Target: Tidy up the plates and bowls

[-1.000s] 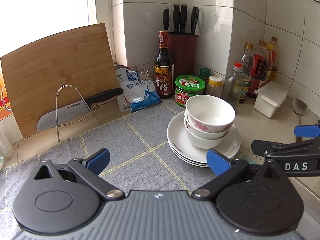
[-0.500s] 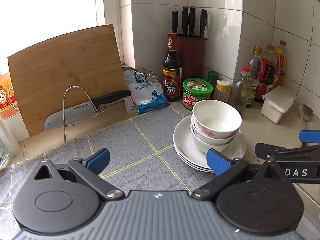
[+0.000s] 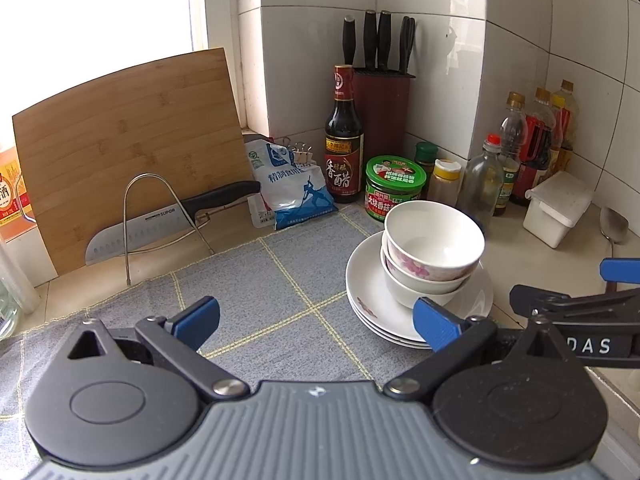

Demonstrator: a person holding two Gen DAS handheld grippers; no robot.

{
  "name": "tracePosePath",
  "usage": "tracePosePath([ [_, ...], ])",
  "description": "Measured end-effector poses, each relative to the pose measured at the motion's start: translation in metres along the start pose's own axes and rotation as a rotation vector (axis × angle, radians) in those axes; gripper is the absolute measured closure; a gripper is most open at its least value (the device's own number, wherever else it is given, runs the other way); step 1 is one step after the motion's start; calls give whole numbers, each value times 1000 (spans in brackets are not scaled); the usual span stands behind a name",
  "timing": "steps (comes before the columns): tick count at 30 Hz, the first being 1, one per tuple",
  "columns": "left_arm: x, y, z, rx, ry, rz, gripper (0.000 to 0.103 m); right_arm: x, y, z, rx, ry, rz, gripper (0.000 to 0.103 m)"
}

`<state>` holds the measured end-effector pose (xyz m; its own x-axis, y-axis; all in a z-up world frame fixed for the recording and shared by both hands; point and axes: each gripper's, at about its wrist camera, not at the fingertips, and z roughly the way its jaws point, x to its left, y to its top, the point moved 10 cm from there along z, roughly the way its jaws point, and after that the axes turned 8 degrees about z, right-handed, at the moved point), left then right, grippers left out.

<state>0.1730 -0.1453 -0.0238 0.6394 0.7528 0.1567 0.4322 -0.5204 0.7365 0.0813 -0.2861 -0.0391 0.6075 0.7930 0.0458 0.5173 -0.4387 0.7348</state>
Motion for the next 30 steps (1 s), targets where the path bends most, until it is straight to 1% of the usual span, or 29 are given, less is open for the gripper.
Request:
tracePosePath([
  [30,0,2,2,3,4,-4,1,1,5,-1,-10,-23,-24,0],
])
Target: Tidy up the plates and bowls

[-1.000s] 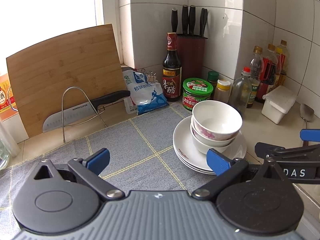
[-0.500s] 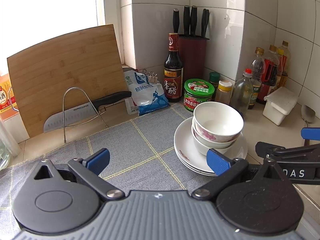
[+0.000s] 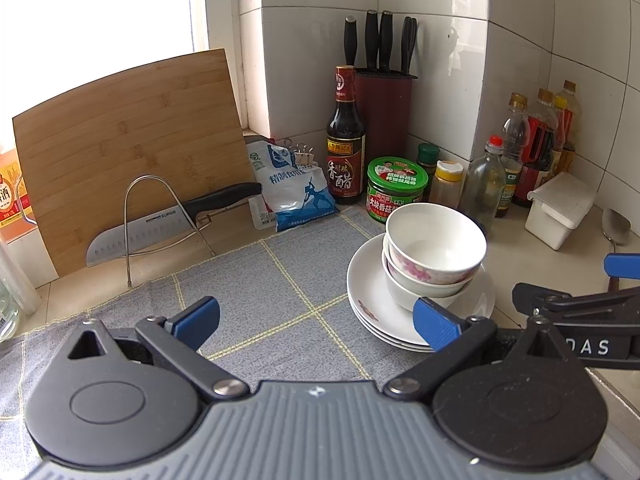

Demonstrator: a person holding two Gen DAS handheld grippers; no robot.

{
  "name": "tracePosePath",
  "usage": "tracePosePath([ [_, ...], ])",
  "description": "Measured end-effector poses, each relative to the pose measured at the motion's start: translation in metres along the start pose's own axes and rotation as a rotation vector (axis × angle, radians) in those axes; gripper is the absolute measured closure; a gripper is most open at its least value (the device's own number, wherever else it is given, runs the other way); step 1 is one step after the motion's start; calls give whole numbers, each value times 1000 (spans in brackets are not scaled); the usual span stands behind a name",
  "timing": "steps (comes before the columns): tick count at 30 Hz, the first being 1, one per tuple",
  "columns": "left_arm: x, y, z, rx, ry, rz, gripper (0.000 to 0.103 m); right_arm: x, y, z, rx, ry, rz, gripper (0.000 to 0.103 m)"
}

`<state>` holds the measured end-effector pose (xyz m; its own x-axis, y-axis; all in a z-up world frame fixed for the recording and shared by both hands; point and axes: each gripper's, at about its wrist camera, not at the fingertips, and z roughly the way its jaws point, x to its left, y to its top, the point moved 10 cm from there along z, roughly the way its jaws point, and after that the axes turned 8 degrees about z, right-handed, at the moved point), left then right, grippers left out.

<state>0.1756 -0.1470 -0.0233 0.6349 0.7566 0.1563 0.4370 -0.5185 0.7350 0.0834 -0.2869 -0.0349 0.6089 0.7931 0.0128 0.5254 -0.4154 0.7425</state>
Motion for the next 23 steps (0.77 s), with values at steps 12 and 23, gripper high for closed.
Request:
tracePosePath([
  [12,1,0,1,1,-4,-1,1,1,0,0,-1,-2,-2,0],
  [23,1,1,3,-5,-7,0,1,2,1,1,-4,-11,-10,0],
])
